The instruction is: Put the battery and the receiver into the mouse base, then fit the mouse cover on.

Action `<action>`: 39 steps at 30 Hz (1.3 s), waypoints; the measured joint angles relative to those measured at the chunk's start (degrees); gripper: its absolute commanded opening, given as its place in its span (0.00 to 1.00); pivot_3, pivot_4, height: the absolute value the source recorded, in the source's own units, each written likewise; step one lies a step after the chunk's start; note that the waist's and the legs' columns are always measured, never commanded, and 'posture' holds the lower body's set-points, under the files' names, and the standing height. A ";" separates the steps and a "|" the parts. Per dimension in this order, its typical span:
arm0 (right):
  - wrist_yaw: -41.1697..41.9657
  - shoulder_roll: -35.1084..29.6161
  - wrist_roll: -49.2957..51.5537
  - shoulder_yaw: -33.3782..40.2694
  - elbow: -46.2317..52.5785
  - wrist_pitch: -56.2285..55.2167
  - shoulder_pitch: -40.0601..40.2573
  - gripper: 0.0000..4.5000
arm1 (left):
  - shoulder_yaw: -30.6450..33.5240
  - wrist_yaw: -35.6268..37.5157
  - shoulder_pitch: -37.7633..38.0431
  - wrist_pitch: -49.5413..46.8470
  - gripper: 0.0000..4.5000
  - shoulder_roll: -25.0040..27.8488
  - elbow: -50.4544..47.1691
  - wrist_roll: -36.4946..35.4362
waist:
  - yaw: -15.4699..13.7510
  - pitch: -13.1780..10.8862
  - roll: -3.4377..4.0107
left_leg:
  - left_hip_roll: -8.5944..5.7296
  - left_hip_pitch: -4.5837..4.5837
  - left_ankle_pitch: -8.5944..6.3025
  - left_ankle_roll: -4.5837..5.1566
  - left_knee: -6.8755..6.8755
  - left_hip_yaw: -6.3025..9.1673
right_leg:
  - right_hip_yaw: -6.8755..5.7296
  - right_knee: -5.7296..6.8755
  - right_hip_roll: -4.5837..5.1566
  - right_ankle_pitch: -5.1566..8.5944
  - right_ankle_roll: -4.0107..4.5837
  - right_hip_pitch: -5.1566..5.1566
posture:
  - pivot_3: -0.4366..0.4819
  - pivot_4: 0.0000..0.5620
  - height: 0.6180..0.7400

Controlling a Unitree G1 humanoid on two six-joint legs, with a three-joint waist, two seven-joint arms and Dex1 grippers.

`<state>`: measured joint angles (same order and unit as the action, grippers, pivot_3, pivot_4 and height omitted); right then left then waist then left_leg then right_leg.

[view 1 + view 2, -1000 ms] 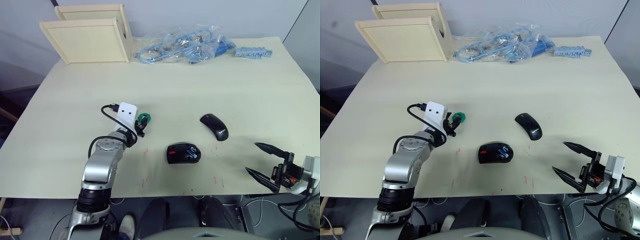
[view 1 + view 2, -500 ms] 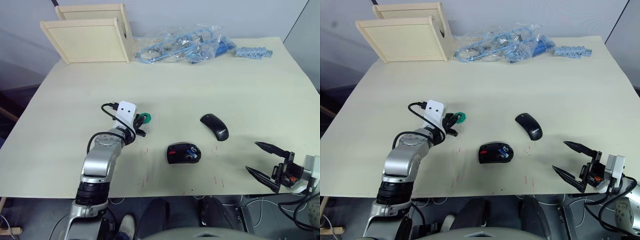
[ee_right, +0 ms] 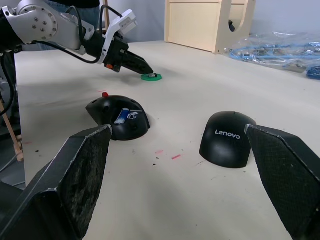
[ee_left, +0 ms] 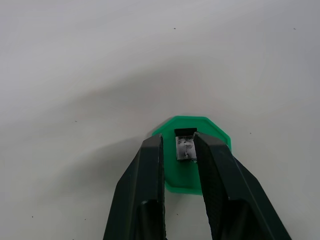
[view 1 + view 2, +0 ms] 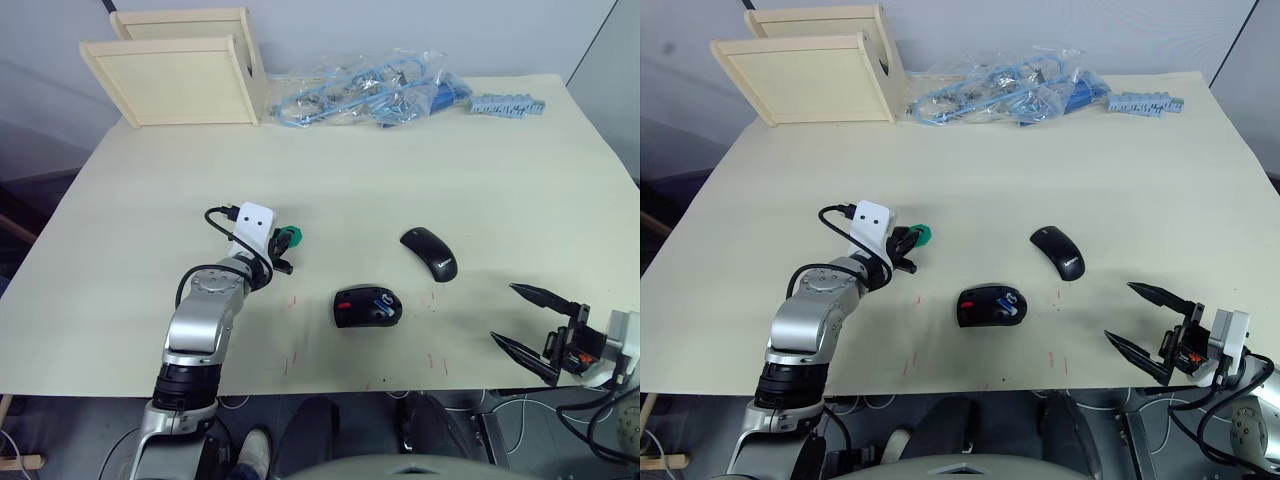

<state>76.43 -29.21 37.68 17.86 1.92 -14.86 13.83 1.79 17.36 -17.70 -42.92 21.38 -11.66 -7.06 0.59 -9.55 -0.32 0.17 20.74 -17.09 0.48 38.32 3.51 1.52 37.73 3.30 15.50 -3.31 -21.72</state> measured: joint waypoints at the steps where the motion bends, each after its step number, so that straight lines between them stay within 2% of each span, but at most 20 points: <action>1: -0.09 -0.06 0.00 0.00 0.17 0.16 0.00 1.00 | 0.00 0.06 0.00 -0.02 0.23 -0.08 0.00 -0.03 | 0.00 0.00 0.00 | 0.00 0.00 0.00 0.00 0.00 0.00 | 0.00 0.00 0.00 0.00 0.00 0.00 | 0.48 0.27 1.00; 33: -1.94 -0.57 -0.24 -0.14 3.65 2.17 1.20 1.00 | -0.08 0.02 -1.26 -3.03 0.23 -0.27 1.26 -1.14 | 0.00 0.00 0.00 | -0.02 0.00 0.01 -0.02 0.00 0.01 | -0.02 0.02 0.01 0.00 0.00 0.00 | 0.48 0.27 1.00; 36: -1.78 -0.57 -0.24 -0.13 3.66 2.16 1.41 1.00 | -0.02 -0.05 -1.74 -3.80 0.04 -0.35 1.26 -1.22 | 0.01 0.00 0.00 | -0.02 0.00 0.01 -0.02 0.00 0.01 | -0.02 0.02 0.01 0.00 0.00 0.00 | 0.48 0.27 1.00; 37: -1.76 -0.58 -0.24 -0.14 3.66 2.16 1.41 1.00 | -0.04 -0.05 -2.00 -4.02 0.01 -0.35 1.29 -1.22 | 0.00 0.00 0.00 | -0.02 -0.01 0.01 -0.02 0.00 0.01 | -0.02 0.02 0.01 0.00 0.00 0.00 | 0.48 0.27 1.00; 39: -1.67 -0.59 -0.24 -0.14 3.66 2.16 1.43 1.00 | -0.04 -0.09 -2.07 -4.20 0.01 -0.38 1.30 -1.21 | 0.00 0.00 0.00 | -0.02 -0.01 0.02 -0.03 0.00 0.01 | -0.02 0.02 0.01 0.00 0.00 0.00 | 0.48 0.27 1.00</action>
<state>74.76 -29.81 37.45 17.73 5.58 -12.70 15.26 1.75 17.27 -19.76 -47.12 21.01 -10.36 -8.27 0.59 -9.55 -0.32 0.15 20.73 -17.07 0.45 38.32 3.53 1.50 37.75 3.31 15.50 -3.32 -21.71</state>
